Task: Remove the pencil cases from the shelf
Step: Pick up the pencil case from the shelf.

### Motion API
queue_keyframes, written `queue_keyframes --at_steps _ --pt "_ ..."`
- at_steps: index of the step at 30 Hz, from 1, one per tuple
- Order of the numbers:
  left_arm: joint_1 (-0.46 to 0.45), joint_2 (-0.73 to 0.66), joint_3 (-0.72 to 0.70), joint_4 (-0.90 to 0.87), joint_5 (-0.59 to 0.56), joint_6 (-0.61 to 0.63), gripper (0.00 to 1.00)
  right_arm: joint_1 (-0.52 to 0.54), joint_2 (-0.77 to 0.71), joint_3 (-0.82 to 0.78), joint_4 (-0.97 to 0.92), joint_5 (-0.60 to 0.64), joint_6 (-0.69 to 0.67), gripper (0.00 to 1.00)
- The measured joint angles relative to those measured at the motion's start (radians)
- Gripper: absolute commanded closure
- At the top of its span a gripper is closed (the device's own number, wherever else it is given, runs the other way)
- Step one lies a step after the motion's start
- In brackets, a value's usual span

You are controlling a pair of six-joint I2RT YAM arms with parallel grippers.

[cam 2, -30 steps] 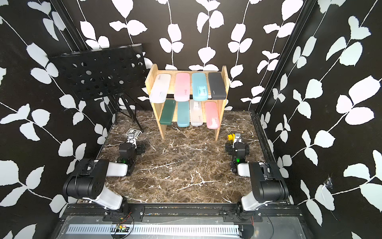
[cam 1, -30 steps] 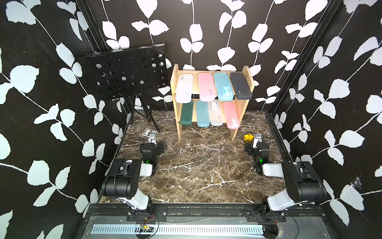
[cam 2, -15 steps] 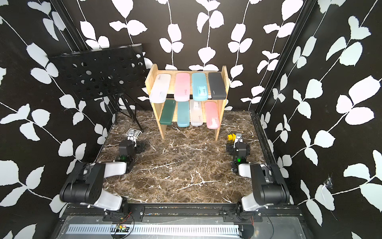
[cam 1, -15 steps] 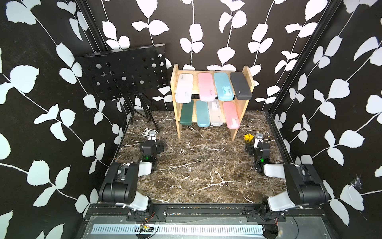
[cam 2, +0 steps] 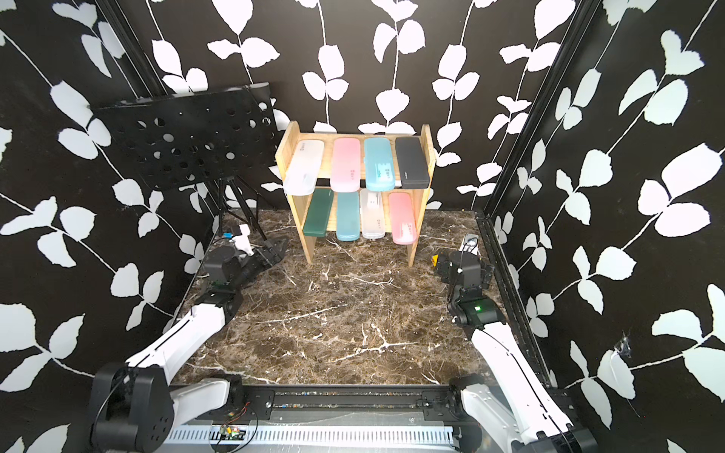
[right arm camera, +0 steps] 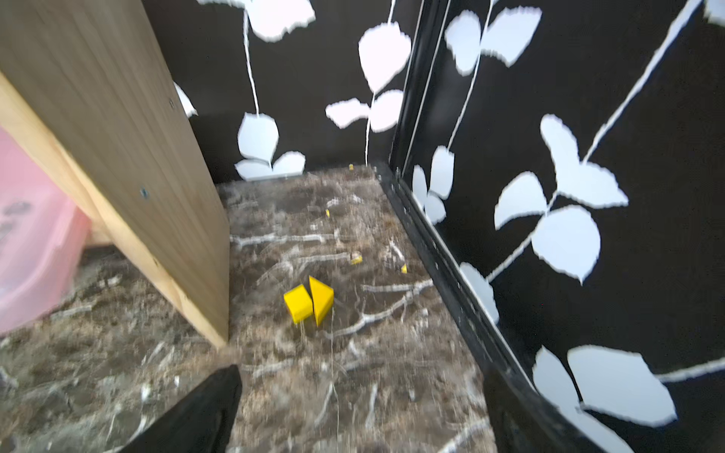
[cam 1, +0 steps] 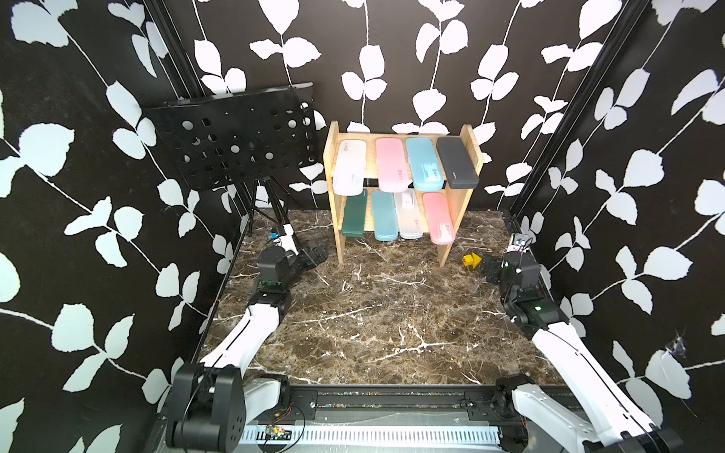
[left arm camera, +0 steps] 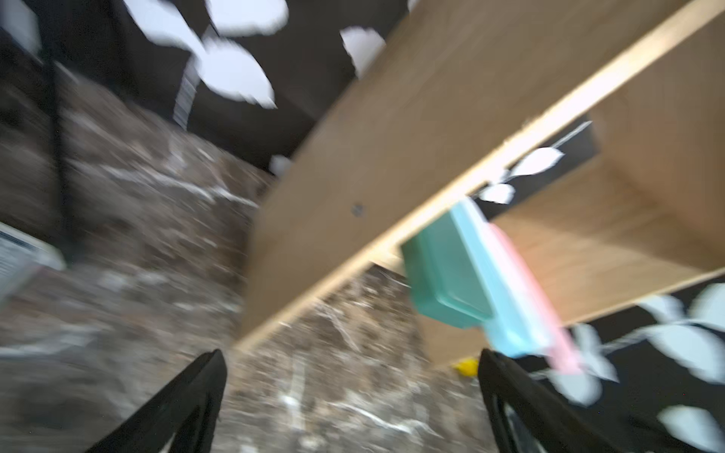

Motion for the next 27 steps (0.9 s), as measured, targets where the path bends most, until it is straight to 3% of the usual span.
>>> queue_keyframes --at_steps 5,9,18,27 --pt "-0.097 0.081 0.034 0.081 0.061 -0.203 0.01 0.011 0.043 0.074 -0.161 -0.019 0.057 0.01" --pt "-0.117 0.153 0.045 0.192 0.058 -0.313 0.01 0.012 0.063 0.114 -0.222 -0.036 0.085 0.01" --pt "-0.117 0.305 0.102 0.336 0.008 -0.401 0.05 0.012 0.079 0.140 -0.261 -0.069 0.098 0.01" --pt "-0.135 0.398 0.162 0.403 -0.018 -0.463 0.24 0.012 0.106 0.141 -0.261 -0.085 0.095 0.01"
